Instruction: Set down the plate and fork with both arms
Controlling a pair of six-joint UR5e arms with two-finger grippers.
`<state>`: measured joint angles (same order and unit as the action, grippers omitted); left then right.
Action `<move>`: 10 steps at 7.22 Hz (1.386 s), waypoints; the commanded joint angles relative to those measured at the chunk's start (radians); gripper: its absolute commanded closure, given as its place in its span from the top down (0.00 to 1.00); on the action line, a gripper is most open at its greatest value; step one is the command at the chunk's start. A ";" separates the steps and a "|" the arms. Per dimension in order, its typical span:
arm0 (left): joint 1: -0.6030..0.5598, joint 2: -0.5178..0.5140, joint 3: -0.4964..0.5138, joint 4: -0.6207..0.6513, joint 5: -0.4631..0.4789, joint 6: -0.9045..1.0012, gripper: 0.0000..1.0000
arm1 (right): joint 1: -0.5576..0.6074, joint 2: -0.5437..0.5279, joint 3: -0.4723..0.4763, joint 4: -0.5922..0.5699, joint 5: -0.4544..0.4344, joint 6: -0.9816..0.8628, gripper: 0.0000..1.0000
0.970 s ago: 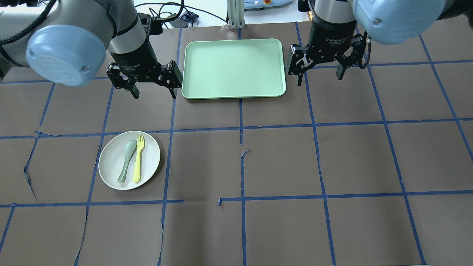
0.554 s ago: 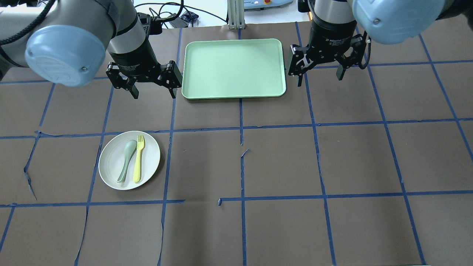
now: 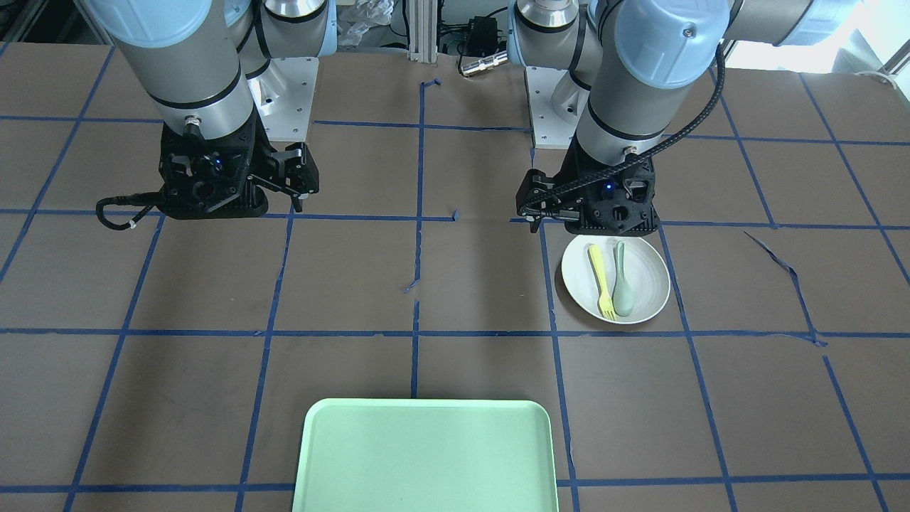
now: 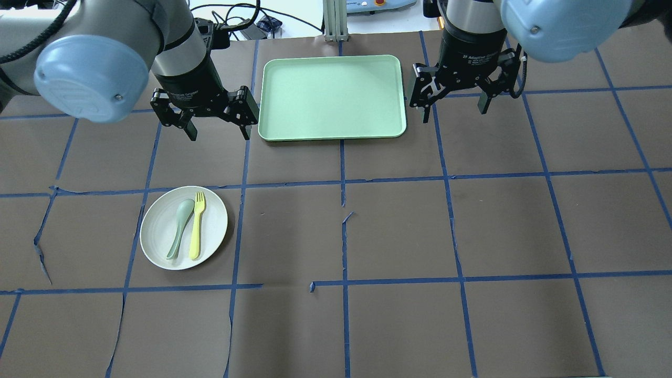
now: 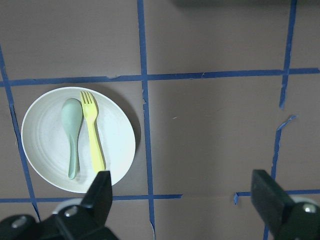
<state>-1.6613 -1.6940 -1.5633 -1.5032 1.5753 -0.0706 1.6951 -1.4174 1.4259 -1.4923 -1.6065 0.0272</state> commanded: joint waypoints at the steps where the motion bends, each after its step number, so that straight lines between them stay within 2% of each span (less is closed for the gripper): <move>1: -0.001 0.002 -0.001 -0.003 -0.003 0.000 1.00 | 0.000 0.000 0.001 -0.002 -0.001 0.000 1.00; 7: 0.017 -0.021 -0.015 0.007 0.014 0.020 1.00 | 0.000 0.002 0.002 0.004 0.008 0.000 1.00; 10: 0.252 0.000 -0.111 0.015 0.009 0.265 1.00 | 0.000 0.014 0.002 -0.002 0.004 -0.006 1.00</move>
<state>-1.5081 -1.7023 -1.6263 -1.4943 1.5859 0.1062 1.6951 -1.4116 1.4281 -1.4917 -1.5966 0.0249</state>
